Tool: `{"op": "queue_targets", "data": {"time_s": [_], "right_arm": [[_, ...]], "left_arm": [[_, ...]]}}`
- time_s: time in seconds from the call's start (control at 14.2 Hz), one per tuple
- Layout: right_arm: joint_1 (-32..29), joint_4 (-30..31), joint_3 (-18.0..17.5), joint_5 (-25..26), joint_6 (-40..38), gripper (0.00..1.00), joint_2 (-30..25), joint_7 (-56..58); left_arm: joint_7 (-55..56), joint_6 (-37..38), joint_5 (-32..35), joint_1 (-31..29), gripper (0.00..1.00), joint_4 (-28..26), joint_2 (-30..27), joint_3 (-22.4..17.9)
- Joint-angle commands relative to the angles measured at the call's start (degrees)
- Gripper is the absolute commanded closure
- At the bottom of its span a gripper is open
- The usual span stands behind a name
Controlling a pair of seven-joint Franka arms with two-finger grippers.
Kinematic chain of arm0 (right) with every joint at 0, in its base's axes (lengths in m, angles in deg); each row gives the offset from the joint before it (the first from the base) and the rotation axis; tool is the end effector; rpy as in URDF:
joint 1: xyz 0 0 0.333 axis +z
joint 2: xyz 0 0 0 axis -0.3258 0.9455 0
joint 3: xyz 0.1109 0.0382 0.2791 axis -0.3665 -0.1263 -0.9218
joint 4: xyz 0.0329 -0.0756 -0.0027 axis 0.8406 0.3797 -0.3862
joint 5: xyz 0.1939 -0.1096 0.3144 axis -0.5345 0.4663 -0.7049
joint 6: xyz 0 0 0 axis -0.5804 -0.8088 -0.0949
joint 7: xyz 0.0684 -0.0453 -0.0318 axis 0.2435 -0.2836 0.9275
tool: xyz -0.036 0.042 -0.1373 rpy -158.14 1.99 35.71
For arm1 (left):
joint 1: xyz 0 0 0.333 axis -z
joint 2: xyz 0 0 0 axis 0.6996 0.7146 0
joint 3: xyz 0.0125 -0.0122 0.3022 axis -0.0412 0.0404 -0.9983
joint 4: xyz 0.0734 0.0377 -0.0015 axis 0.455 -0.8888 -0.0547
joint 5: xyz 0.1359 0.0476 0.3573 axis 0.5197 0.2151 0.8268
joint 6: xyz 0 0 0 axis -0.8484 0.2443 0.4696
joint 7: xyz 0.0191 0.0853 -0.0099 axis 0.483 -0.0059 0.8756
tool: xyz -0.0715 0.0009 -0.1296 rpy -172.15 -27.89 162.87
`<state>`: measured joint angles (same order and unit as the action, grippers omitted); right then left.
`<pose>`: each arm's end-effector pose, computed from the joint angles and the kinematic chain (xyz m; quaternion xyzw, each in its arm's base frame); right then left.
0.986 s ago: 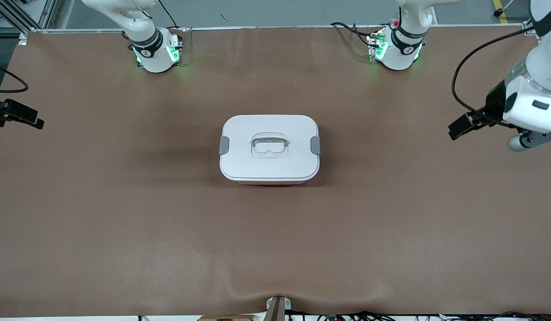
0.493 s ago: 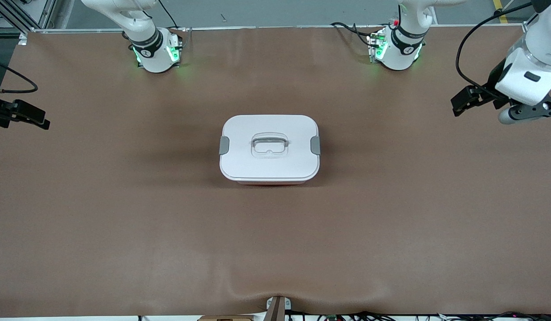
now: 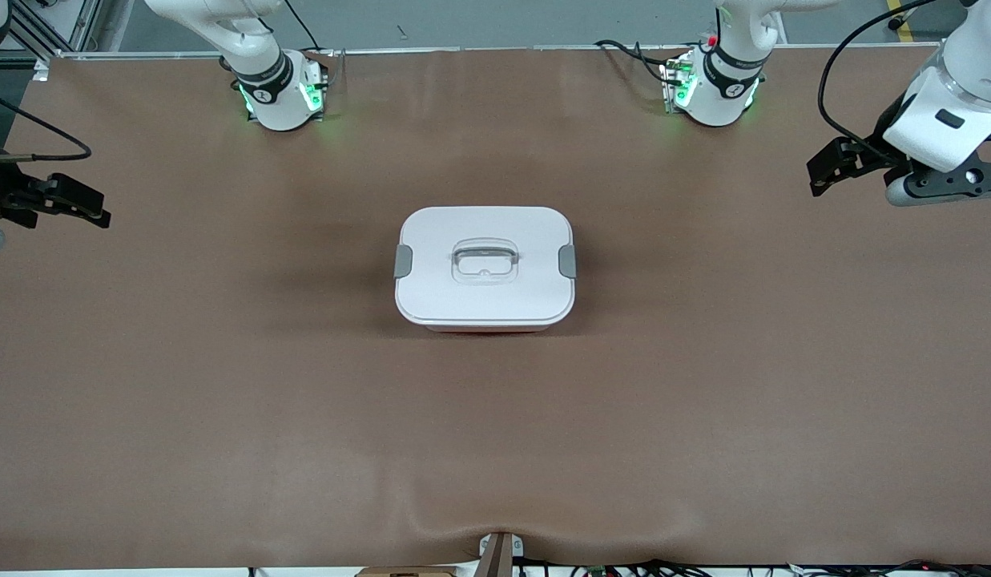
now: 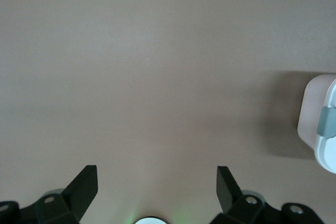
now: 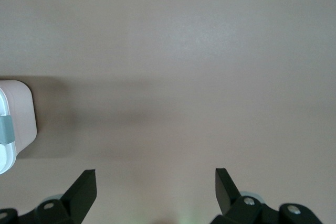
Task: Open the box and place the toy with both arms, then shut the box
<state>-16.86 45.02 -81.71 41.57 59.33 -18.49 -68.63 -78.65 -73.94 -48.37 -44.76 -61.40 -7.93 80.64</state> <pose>0.5533 -0.0134 0.5735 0.9992 0.0001 -0.0394 0.0091 0.5097 -0.0740 0.5727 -0.9991 -0.0155 0.0190 0.0332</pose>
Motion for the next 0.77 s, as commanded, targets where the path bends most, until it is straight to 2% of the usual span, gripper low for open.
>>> {"op": "queue_targets", "data": {"time_s": [0.0, 0.35, 0.56, 0.7], "right_arm": [[-0.39, 0.71, 0.2, 0.25, -0.07, 0.0, -1.24, 0.33], [-2.06, -0.69, 0.64, 0.43, 0.19, 0.0, -1.68, 2.27], [-2.33, -0.17, 0.55, 0.16, 0.97, 0.0, -1.42, 2.27], [-2.33, 0.1, 0.46, 0.17, 0.98, 0.0, -1.42, 2.18]], "left_arm": [[-4.25, 0.35, -1.09, -2.09, 0.0, -1.27, -1.71, -0.41], [-3.46, 0.79, -1.17, -2.18, 0.0, 1.45, -1.36, 0.12], [-3.46, 4.22, -1.17, -1.83, 0.0, 4.52, -1.1, 0.29], [-3.81, 4.22, -1.7, -1.74, 0.0, 4.44, -1.18, 0.38]]}}
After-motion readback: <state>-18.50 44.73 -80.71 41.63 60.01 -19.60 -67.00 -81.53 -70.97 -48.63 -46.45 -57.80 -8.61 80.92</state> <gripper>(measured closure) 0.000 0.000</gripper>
